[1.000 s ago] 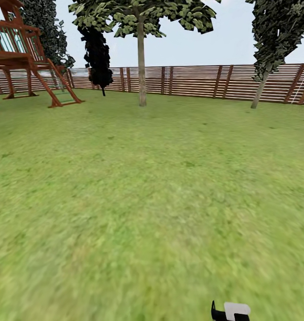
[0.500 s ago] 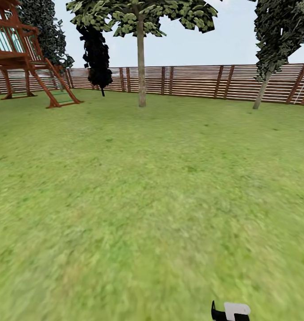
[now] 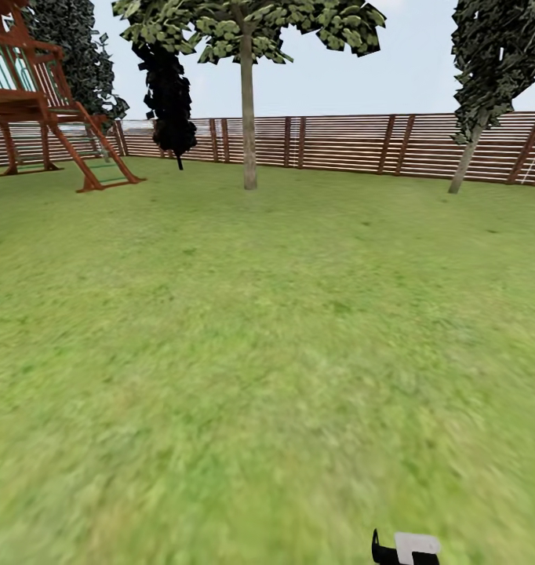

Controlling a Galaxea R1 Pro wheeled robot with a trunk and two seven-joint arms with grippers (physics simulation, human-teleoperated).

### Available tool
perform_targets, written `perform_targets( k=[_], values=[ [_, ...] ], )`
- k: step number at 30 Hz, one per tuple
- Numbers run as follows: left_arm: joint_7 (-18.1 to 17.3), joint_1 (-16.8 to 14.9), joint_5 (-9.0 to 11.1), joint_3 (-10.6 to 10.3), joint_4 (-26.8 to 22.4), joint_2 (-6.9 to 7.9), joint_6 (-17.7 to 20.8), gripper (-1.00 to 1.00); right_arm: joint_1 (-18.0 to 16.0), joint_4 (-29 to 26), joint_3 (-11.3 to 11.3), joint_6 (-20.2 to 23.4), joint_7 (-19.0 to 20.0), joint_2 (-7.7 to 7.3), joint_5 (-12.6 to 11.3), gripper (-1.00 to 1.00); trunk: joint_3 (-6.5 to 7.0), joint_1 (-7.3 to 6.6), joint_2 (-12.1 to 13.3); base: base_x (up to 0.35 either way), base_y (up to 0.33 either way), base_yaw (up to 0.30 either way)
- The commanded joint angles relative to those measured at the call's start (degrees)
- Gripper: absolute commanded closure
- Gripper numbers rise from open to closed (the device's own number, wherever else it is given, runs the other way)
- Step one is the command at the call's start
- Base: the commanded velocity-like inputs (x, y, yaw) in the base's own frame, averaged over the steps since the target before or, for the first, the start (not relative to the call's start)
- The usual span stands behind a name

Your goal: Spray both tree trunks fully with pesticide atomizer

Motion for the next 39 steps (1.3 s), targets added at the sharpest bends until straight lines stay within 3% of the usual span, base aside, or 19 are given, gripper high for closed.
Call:
perform_targets(
  k=[1,39],
  values=[
    [0.0,0.0,0.0,0.0,0.0,-0.02,0.0,1.0,0.0,0.0,0.0,0.0,0.0,0.0,0.0,-1.0,0.0,0.0,0.0,0.337,0.0,0.0],
    [0.0,0.0,0.1,0.0,0.0,0.0,0.0,1.0,0.0,0.0,0.0,0.0,0.0,0.0,0.0,-1.0,0.0,0.0,0.0,0.337,0.0,0.0]
  ],
)
